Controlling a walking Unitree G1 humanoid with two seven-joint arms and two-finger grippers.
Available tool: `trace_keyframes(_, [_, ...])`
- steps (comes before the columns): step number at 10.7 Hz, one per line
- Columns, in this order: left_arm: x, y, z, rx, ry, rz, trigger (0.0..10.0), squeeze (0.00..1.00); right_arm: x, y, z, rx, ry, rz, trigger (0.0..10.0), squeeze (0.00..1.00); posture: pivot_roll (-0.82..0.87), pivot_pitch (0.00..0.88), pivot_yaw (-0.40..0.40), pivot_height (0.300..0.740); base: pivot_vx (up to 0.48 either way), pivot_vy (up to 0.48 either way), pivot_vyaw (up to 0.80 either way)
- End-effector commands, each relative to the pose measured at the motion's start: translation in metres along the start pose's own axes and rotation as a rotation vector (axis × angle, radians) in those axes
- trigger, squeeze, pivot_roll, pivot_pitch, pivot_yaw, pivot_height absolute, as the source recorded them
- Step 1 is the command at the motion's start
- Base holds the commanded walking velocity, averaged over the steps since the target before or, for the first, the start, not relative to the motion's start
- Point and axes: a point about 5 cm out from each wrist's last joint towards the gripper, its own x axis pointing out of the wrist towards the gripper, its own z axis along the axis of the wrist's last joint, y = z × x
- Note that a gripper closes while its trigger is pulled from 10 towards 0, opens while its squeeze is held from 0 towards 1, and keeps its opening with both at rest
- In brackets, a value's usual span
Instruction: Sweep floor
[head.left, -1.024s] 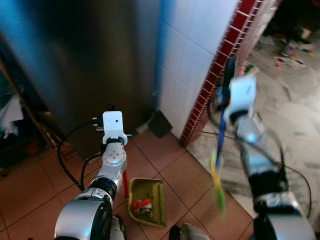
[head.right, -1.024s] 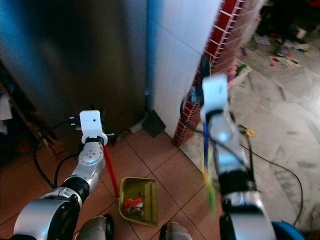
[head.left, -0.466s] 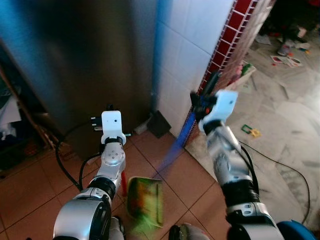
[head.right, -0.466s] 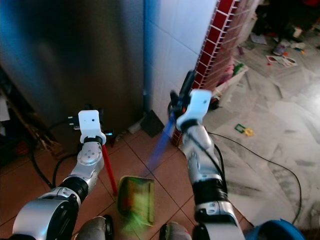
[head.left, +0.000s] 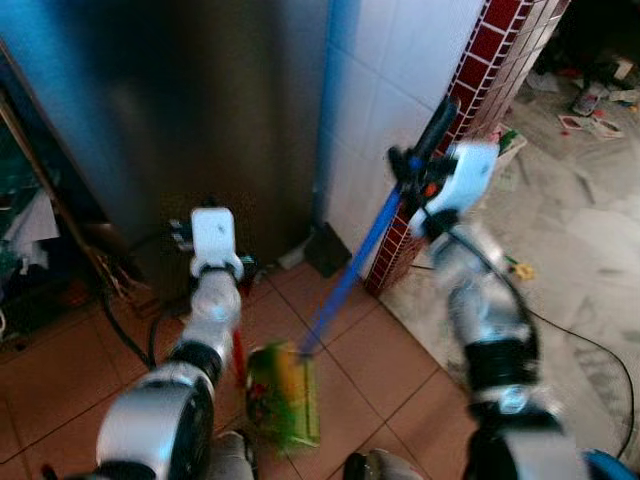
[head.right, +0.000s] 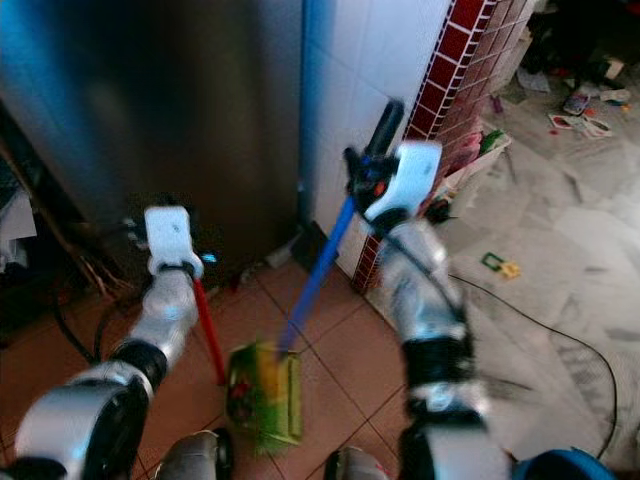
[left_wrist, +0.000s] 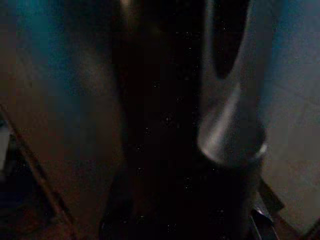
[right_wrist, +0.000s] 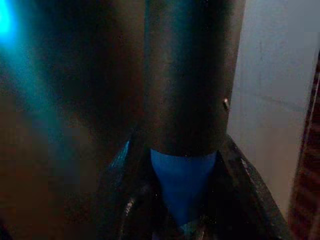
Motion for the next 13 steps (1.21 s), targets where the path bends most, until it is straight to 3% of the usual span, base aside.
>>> trace_keyframes(1, [0.009, 0.001, 0.017, -0.003, -0.053, -0.004, 10.0, 0.00, 0.008, 0.002, 0.024, -0.079, -0.055, 0.025, 10.0, 0.00, -0.11, 0.052, -0.004, 0.740, 0.000, 0.000, 0.00])
trace_keyframes(3, [0.022, 0.008, 0.038, -0.027, -0.095, -0.007, 10.0, 0.00, 0.019, 0.003, 0.038, -0.152, -0.068, 0.086, 10.0, 0.00, -0.07, 0.033, 0.035, 0.740, 0.000, 0.000, 0.00])
trace_keyframes(4, [0.023, 0.005, 0.048, -0.039, -0.132, -0.046, 10.0, 0.00, 0.021, 0.004, 0.032, -0.224, -0.056, 0.091, 10.0, 0.00, -0.05, 0.014, 0.056, 0.740, 0.000, 0.000, 0.00])
trace_keyframes(5, [0.021, 0.000, 0.053, -0.070, -0.149, -0.071, 10.0, 0.00, 0.019, 0.014, 0.015, -0.261, -0.037, 0.218, 10.0, 0.00, -0.05, 0.000, 0.078, 0.740, 0.000, 0.000, 0.00])
trace_keyframes(6, [0.020, -0.002, 0.054, -0.087, -0.157, -0.090, 10.0, 0.00, 0.017, 0.016, 0.006, -0.211, 0.029, 0.266, 10.0, 0.00, -0.05, 0.000, 0.083, 0.740, 0.000, 0.000, 0.00])
trace_keyframes(7, [0.015, -0.004, 0.053, -0.125, -0.164, -0.144, 10.0, 0.00, 0.013, 0.003, -0.007, -0.290, 0.041, 0.119, 10.0, 0.00, -0.05, 0.000, 0.075, 0.740, 0.000, 0.000, 0.00])
trace_keyframes(8, [0.011, -0.003, 0.053, -0.135, -0.167, -0.181, 10.0, 0.00, 0.005, -0.004, -0.023, -0.178, 0.089, 0.060, 10.0, 0.00, -0.04, 0.000, 0.067, 0.740, 0.000, 0.000, 0.00])
trace_keyframes(9, [0.006, -0.001, 0.054, -0.121, -0.191, -0.219, 10.0, 0.00, -0.003, -0.011, -0.034, -0.156, 0.077, -0.062, 10.0, 0.00, -0.04, 0.000, 0.052, 0.740, 0.000, 0.000, 0.00])
trace_keyframes(10, [0.004, -0.001, 0.055, -0.132, -0.192, -0.220, 10.0, 0.00, -0.009, -0.016, -0.040, -0.158, 0.078, -0.136, 10.0, 0.00, -0.03, 0.000, 0.042, 0.740, 0.000, 0.000, 0.00])
trace_keyframes(11, [-0.008, 0.000, 0.059, -0.148, -0.233, -0.201, 10.0, 0.00, -0.023, -0.029, -0.044, -0.157, 0.054, -0.263, 10.0, 0.00, -0.02, 0.000, 0.004, 0.740, 0.000, 0.000, 0.00])
trace_keyframes(13, [-0.023, 0.003, 0.057, -0.191, -0.238, -0.186, 10.0, 0.00, -0.036, -0.042, -0.042, -0.237, 0.034, -0.376, 10.0, 0.00, -0.01, 0.000, -0.021, 0.740, 0.000, 0.000, 0.00])
